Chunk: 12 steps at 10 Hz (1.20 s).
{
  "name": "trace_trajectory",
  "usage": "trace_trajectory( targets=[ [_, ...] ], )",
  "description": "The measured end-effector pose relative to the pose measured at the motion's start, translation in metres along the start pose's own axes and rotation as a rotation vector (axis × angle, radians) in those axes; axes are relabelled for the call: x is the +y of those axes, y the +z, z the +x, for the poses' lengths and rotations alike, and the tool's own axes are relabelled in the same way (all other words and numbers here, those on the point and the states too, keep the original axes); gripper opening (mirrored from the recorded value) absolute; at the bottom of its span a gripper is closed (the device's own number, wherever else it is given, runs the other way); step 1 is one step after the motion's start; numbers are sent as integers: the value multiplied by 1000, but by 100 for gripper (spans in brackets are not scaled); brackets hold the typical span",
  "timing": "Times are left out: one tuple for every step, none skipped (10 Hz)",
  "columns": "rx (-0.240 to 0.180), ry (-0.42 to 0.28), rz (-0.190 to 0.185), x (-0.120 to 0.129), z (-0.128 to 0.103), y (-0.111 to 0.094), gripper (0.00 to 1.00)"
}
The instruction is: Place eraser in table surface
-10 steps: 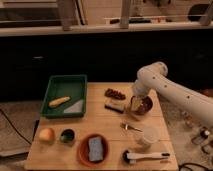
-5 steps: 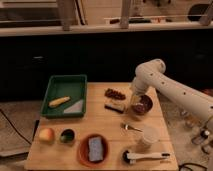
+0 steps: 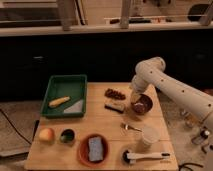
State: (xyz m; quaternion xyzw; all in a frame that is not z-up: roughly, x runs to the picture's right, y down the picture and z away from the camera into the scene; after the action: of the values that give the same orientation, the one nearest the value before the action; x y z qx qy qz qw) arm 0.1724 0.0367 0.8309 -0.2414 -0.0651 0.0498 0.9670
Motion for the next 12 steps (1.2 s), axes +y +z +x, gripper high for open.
trace_trajectory(
  targets=[
    [0,-20,-14,5,-6,4,80],
    [-2,-42,-28,11,-16,10,80],
    [-4,-70,-43,16,-29,16,80],
    [-8,-96,-55,21,-40,21,80],
    [-10,-132,-68,27,-50,28,80],
    [-15,-156,-79,32,-55,35,80],
    [-22,-173,-89,35,-60,42,80],
    [-30,-186,-102,38,-62,51,80],
    [-35,-189,-109,39,-63,57,80],
    [-39,-189,-118,40,-63,64,80],
    [-44,-185,-131,40,-62,74,80],
    [-46,-183,-139,39,-63,79,80]
  ],
)
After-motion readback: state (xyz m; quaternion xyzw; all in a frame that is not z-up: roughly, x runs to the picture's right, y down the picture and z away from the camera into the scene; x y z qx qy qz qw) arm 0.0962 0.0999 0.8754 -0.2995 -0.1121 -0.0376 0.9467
